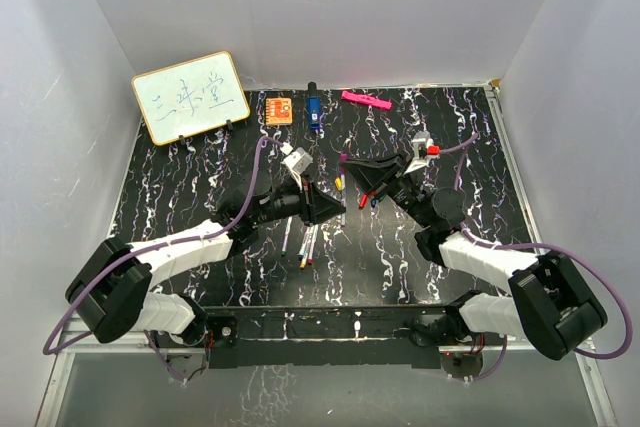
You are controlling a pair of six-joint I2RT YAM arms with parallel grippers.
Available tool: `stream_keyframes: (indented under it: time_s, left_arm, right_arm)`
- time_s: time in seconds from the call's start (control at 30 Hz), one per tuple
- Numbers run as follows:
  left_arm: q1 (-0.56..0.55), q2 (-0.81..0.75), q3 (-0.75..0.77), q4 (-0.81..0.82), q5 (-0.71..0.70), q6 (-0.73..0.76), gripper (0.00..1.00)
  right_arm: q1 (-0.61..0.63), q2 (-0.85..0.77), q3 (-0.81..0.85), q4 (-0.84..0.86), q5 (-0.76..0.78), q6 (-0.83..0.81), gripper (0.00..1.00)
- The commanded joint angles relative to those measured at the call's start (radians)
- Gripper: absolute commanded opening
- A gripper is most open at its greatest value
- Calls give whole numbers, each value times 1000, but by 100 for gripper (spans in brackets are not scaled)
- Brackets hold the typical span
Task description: Insert the pens into the pen caps
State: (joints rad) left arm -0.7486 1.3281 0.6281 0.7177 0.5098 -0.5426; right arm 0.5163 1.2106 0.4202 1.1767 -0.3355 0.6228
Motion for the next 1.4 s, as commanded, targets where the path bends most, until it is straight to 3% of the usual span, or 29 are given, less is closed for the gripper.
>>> stream_keyframes:
  time_s: [0.0,0.83,1.37]
  left_arm:
    - [-5,-30,20,75,19,13,0]
    - [-5,-35,38,137,-33,-18,0]
    - [0,-88,111,143,-192,39,0]
  right_arm:
    - [8,3,-11,34,-8,-11,0]
    - [9,36,-21,2,-29,-40,0]
    - [16,17,-27,-217,-9,-91,0]
